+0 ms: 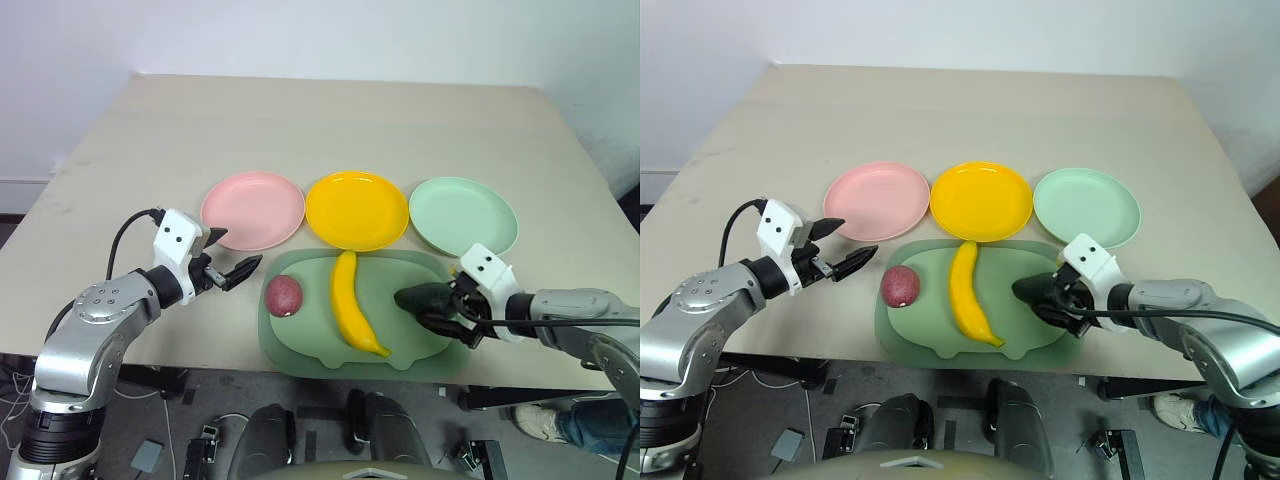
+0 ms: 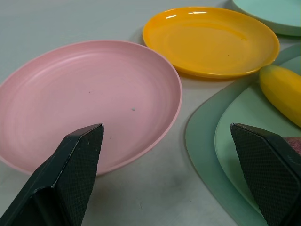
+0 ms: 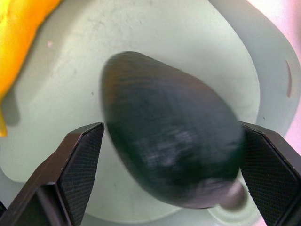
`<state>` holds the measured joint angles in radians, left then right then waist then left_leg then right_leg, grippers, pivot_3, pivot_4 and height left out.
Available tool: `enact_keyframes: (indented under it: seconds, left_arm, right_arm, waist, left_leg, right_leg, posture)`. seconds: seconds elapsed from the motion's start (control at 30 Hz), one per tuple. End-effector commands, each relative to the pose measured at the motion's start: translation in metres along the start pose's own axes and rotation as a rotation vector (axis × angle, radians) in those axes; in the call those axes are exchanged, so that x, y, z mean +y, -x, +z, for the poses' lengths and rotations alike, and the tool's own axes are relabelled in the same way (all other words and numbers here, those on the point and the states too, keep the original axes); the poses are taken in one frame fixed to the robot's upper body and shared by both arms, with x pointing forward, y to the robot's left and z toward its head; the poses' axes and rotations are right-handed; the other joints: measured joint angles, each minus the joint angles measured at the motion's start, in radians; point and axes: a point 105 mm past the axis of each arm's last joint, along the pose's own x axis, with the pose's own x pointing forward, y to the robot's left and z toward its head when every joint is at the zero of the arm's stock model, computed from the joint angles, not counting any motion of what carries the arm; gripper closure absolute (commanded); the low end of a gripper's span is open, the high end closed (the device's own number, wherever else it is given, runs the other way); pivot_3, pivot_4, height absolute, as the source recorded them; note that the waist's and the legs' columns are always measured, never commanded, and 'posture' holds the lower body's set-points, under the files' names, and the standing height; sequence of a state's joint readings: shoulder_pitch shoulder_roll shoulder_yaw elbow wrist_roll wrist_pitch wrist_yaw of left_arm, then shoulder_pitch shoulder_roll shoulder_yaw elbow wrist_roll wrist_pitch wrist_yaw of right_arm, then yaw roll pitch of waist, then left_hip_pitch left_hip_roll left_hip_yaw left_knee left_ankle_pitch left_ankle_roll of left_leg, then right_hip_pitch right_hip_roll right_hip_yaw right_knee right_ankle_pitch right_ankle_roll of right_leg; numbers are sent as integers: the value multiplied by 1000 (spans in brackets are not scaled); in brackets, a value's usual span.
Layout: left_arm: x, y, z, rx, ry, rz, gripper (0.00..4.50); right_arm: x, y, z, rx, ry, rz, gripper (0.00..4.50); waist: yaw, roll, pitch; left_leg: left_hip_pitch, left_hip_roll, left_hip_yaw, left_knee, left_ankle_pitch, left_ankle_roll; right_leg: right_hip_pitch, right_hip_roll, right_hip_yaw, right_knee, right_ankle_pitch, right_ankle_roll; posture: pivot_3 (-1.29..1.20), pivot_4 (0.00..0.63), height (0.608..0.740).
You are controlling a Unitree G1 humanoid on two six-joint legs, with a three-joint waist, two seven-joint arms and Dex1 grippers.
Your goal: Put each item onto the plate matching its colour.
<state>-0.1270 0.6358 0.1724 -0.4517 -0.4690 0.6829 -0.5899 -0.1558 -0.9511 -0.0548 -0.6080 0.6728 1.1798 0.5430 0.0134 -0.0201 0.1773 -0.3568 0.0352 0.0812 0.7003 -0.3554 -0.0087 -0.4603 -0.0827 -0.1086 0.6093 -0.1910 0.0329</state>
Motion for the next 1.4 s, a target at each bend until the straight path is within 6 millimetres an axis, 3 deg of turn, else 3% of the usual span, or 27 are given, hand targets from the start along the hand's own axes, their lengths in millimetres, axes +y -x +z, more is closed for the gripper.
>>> enact_keyframes:
  seconds: [0.03,0.23,0.4,0.53,0.63,0.7,0.87,1.1,1.23,1.4]
  left_arm:
    - [1,1,9,-25,-28,1,0]
    - [3,2,8,-22,-28,11,0]
    - [4,3,8,-21,-27,16,0]
    - [5,3,8,-21,-27,18,0]
    - [4,1,9,-25,-26,17,0]
    - [4,1,10,-27,-26,14,0]
    - [4,0,13,-34,-33,12,0]
    - [10,6,18,-43,-47,42,0]
    - [8,7,16,-41,-43,46,0]
    - [8,6,16,-43,-39,45,0]
  right_arm:
    - [2,2,12,-49,44,-4,50]
    - [-1,2,14,-55,44,-13,1328]
    - [-1,5,23,-86,76,-7,1333]
    - [-12,13,56,-203,79,-40,1339]
    - [-49,16,84,-249,100,-196,1339]
    - [-70,11,91,-241,95,-279,1339]
    - [-110,-13,80,-163,176,-400,1339]
    - [-136,-24,61,-89,239,-444,1339]
    - [-134,-21,61,-100,235,-422,41]
    - [-127,-9,70,-144,210,-388,41]
  waist:
    - [0,0,0]
    - [0,0,0]
    - [0,0,0]
    - [-4,0,0]
    - [-2,0,0]
    - [-2,-1,0]
    - [0,-1,0]
    - [-2,-1,1]
    - [-3,-1,1]
    - [-2,-1,1]
  left_leg:
    - [0,0,0,0,0,0]
    - [0,0,0,0,0,0]
    - [0,0,0,0,0,0]
    - [1,0,1,0,0,0]
    - [1,0,0,0,0,0]
    - [0,0,0,1,0,0]
    - [0,-1,0,0,0,0]
    - [-1,-1,1,0,0,0]
    - [0,-1,1,0,0,0]
    - [0,-1,0,0,0,0]
  right_leg:
    - [0,0,0,0,0,0]
    - [0,0,0,0,0,0]
    - [0,0,0,0,0,0]
    - [0,0,0,0,0,0]
    - [0,1,0,1,0,0]
    - [0,0,0,1,0,-1]
    - [0,0,0,1,0,-1]
    - [-1,-1,0,1,1,0]
    - [-1,-1,0,2,1,0]
    - [-1,-1,0,3,1,-1]
  posture:
    - [0,150,740]
    - [0,150,740]
    - [0,150,740]
    - [0,150,740]
    - [0,150,740]
    - [0,150,740]
    - [0,150,740]
    - [0,150,740]
    - [0,150,740]
    - [0,150,740]
